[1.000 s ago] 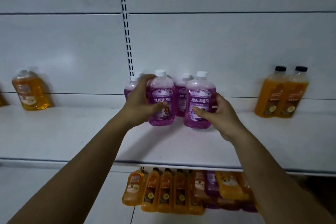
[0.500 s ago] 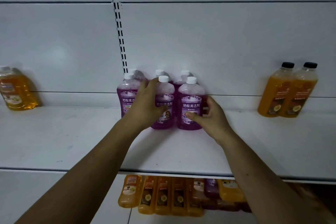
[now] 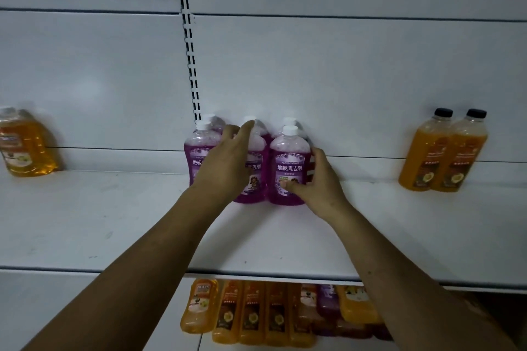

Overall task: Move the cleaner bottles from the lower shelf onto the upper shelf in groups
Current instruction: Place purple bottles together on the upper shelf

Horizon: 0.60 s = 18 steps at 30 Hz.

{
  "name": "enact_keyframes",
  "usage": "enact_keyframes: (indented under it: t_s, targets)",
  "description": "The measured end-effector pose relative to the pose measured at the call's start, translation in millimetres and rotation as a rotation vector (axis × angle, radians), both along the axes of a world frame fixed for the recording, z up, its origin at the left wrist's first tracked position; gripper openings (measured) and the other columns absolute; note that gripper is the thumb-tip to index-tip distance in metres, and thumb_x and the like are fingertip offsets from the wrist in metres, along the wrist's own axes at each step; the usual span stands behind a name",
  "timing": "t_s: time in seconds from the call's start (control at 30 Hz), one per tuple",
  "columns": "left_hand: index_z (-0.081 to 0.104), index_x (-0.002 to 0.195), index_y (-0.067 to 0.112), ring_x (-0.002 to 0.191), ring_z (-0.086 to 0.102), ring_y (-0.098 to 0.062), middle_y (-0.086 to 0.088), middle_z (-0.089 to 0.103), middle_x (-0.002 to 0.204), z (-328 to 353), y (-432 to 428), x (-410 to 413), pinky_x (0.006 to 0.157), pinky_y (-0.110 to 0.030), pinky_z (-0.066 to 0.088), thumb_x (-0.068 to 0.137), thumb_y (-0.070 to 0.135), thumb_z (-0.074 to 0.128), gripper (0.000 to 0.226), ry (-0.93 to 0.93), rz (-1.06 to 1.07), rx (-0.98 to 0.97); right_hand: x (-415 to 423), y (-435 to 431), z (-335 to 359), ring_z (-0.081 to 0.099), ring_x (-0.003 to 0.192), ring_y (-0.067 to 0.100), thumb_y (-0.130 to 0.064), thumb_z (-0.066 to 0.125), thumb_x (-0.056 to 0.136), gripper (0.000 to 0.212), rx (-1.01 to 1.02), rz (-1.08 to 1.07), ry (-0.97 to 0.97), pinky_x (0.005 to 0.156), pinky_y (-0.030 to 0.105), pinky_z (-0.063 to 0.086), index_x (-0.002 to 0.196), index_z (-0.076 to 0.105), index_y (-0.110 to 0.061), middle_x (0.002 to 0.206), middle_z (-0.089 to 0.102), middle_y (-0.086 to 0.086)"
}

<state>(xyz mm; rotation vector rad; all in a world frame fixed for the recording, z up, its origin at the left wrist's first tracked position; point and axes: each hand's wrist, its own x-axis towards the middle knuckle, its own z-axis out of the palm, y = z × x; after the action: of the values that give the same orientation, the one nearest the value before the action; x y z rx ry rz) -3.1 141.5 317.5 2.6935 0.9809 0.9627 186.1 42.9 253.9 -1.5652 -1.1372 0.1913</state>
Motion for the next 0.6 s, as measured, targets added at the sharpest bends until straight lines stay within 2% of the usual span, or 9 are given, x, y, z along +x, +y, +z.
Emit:
enact_keyframes:
  t_s: [0.1, 0.17, 0.3, 0.47, 0.53, 0.6]
  targets:
    - [0.026, 0.160, 0.028, 0.118, 0.063, -0.038, -0.011, 0.043, 0.150, -1, 6, 2, 0.088, -0.049, 0.059, 0.082, -0.003, 0.077, 0.098, -0.027, -0.022, -0.018, 0, 4, 4, 0.064, 0.101, 0.000, -0.013, 0.095, 0.071, 0.096, -0.002, -0.017, -0.020, 0.074, 0.009, 0.053, 0.150, 0.041, -0.020, 0.132, 0.061, 0.000]
    - [0.027, 0.160, 0.028, 0.118, 0.063, -0.038, -0.010, 0.042, 0.150, -2, 8, 2, 0.088, -0.047, 0.058, 0.081, -0.004, 0.077, 0.098, -0.039, -0.034, -0.028, -1, 5, 6, 0.062, 0.102, -0.002, -0.012, 0.095, 0.071, 0.097, -0.002, -0.017, -0.016, 0.071, 0.005, 0.051, 0.150, 0.040, -0.019, 0.134, 0.061, -0.001]
    - [0.026, 0.162, 0.027, 0.121, 0.063, -0.036, -0.009, 0.040, 0.154, -5, 9, 0, 0.090, -0.045, 0.058, 0.083, -0.008, 0.074, 0.099, -0.062, -0.054, -0.037, -1, 6, 5, 0.065, 0.106, 0.006, -0.016, 0.097, 0.070, 0.097, -0.001, -0.032, -0.019, 0.075, 0.010, 0.050, 0.149, 0.040, -0.024, 0.137, 0.060, -0.002]
    - [0.016, 0.165, 0.030, 0.127, 0.059, -0.036, -0.010, 0.029, 0.162, -8, 5, -6, 0.092, -0.041, 0.057, 0.083, -0.001, 0.078, 0.108, -0.053, -0.100, -0.075, -3, 1, 3, 0.065, 0.112, 0.014, -0.021, 0.097, 0.071, 0.100, -0.022, -0.055, -0.035, 0.079, 0.011, 0.051, 0.151, 0.038, -0.024, 0.138, 0.060, -0.002]
    - [0.010, 0.165, 0.035, 0.123, 0.061, -0.034, -0.008, 0.020, 0.166, -9, -3, -15, 0.092, -0.046, 0.060, 0.083, 0.006, 0.082, 0.113, -0.081, -0.155, -0.124, -5, -7, 6, 0.063, 0.119, 0.018, -0.028, 0.099, 0.067, 0.106, -0.049, -0.059, -0.012, 0.087, 0.022, 0.055, 0.151, 0.035, -0.025, 0.140, 0.057, 0.000]
    - [0.012, 0.164, 0.038, 0.107, 0.067, -0.025, -0.004, 0.020, 0.165, -12, -16, -30, 0.085, -0.045, 0.062, 0.087, 0.018, 0.082, 0.106, -0.118, -0.152, -0.115, -8, -22, 12, 0.058, 0.124, 0.021, -0.037, 0.098, 0.066, 0.107, -0.091, -0.105, -0.033, 0.096, 0.033, 0.054, 0.152, 0.034, -0.027, 0.142, 0.053, 0.002]
